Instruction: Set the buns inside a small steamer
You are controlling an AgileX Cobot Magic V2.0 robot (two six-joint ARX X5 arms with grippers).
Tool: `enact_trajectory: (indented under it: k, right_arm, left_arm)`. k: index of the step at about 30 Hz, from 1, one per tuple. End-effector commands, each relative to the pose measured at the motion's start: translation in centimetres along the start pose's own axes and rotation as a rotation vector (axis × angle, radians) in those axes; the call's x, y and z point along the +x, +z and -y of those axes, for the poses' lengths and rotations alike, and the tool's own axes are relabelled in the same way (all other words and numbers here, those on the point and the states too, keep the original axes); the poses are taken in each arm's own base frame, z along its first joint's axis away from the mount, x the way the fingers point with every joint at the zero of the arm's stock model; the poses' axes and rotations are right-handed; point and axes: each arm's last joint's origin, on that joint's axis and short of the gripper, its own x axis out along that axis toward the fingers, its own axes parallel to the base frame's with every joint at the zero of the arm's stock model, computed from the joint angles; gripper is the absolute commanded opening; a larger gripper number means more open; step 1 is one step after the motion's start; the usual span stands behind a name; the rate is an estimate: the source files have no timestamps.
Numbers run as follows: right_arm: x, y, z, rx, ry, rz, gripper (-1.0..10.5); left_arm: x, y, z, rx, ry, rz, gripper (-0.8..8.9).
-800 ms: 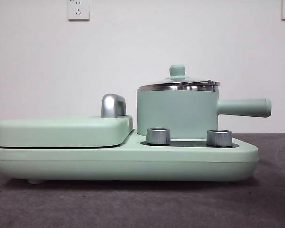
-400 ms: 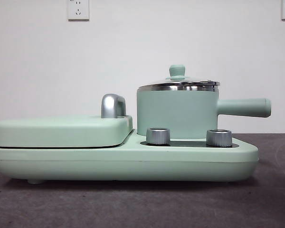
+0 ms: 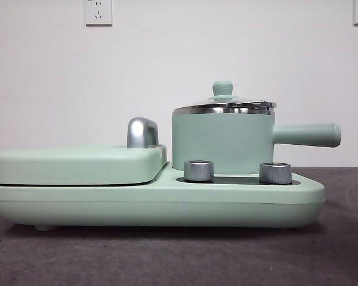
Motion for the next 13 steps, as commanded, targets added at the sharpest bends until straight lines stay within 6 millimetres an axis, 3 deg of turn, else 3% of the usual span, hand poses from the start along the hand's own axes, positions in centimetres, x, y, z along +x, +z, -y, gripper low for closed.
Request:
enact_trajectory:
  k: [1,13]
  right_arm:
    - [0.05,-0.23,0.0,-0.005,-0.001,-0.008,0.2]
    - [0.04,-0.01,0.0,-0.004,-0.001,0.014,0.2]
  left_arm:
    - [0.18,-0.63,-0.04,0.005,0.002,-0.02,0.21]
    - [0.17,-0.66,-0.33,0.001,0.031,-0.023,0.2]
